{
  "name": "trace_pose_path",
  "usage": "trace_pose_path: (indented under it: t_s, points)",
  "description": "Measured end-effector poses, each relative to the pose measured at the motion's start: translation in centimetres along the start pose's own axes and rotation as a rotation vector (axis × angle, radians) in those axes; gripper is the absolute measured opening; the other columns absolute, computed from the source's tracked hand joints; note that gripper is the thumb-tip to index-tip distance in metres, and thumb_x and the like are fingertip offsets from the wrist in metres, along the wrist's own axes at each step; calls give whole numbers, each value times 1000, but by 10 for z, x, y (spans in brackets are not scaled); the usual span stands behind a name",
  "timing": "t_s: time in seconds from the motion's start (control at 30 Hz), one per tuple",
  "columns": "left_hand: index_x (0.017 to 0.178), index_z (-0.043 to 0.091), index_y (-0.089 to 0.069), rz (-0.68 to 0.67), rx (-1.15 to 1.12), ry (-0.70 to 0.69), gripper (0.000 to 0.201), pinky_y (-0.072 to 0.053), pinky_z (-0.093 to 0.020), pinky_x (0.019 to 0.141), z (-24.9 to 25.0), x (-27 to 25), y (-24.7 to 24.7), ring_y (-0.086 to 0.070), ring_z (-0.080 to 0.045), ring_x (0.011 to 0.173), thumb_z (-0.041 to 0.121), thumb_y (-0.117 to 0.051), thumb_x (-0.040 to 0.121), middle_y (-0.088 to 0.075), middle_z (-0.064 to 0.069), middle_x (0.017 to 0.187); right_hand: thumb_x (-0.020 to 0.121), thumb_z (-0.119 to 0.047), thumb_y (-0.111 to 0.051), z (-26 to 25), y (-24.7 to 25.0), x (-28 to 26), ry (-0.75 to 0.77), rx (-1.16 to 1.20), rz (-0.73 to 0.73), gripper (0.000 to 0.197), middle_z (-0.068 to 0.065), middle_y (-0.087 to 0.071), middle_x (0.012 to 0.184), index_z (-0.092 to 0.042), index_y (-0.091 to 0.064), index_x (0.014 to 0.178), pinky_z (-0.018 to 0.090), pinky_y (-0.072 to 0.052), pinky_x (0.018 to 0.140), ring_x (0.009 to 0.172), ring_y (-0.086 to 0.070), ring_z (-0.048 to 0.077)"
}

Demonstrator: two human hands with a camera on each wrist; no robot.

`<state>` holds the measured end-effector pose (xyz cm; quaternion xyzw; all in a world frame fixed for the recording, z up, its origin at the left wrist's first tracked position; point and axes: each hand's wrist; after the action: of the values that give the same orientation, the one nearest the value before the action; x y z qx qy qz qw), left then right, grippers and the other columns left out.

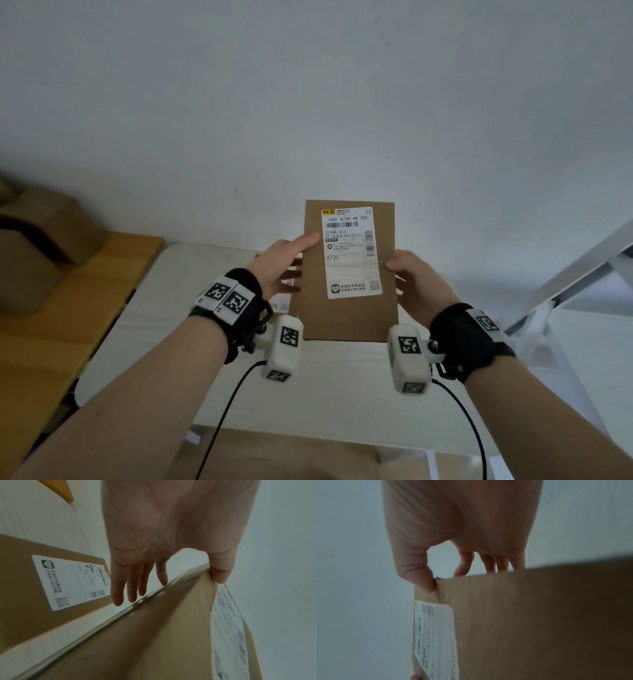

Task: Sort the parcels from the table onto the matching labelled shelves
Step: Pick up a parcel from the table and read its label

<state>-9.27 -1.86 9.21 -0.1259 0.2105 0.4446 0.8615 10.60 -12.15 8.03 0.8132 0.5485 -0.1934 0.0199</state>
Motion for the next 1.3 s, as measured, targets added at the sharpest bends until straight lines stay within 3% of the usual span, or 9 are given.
trace_pose_path:
  t_s: [0.23,0.37,0.47,0.53,0.7,0.8,0.93,1.1,1.3]
  points:
    - [96,18,-64,-1,-8,-18,28,-46,-46,101,7,-15,8,-61,-23,98,44,-59,88,-66,-4,98,64,-17,-59,-2,-12,-11,42,-4,-8,44,3,-61,93,-19,-49,106,26,-42,62,77,-57,15]
    - [96,18,-64,-15,-5,-48,26,-51,-36,85,10,-20,7,-62,-19,89,42,-58,89,-66,-3,97,63,-17,-58,-4,-14,-16,57,-4,-4,46,2,-59,96,-22,-48,107,28,-40,65,79,-55,15]
    - [96,18,-64,-19,-8,-62,25,-52,-34,82,11,-23,7,-61,-18,87,41,-58,89,-66,-3,98,55,-18,-62,-5,-14,-19,66,-2,0,54,1,-59,94,-23,-47,107,27,-39,63,77,-54,15]
    - [101,16,-65,-22,-13,-69,28,-51,-35,84,12,-24,7,-61,-18,87,41,-58,89,-66,-3,98,52,-19,-63,-6,-14,-20,73,0,1,57,1,-59,92,-23,-47,107,26,-38,62,76,-54,14]
    - [130,9,-53,-4,-22,-71,60,-54,-33,74,12,-26,8,-63,-20,92,45,-64,83,-66,-12,121,62,-10,-56,-5,-14,-22,94,17,21,32,0,-62,85,-17,-49,93,26,-38,65,75,-54,15]
    - [131,9,-52,0,-29,-73,64,-53,-33,71,12,-26,9,-63,-21,92,46,-66,81,-65,-13,124,61,-7,-57,-5,-14,-24,95,24,28,23,-1,-64,81,-19,-48,77,28,-40,67,74,-56,16]
    - [130,9,-54,3,-33,-83,61,-53,-34,72,11,-28,8,-63,-20,92,44,-65,82,-65,-11,122,60,-5,-58,-4,-14,-26,101,22,31,23,-3,-69,76,-19,-48,75,29,-42,71,76,-59,16]
    - [128,10,-57,1,-36,-90,52,-53,-34,76,10,-31,6,-62,-18,91,40,-62,86,-67,-4,108,60,-3,-58,-5,-15,-32,103,18,32,24,1,-65,83,-19,-48,75,31,-40,76,80,-57,17]
    - [131,11,-53,1,-36,-85,58,-53,-34,75,8,-36,5,-62,-19,95,42,-65,83,-67,-5,114,59,-2,-59,-6,-15,-40,108,1,35,26,0,-66,83,-19,-48,75,31,-40,77,80,-57,17]
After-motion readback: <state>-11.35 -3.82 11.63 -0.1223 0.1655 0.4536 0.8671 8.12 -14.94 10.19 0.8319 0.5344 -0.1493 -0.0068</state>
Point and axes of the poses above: each hand's wrist, its own x-axis towards the middle knuckle, its own y-axis out of the back of the hand, z = x × y
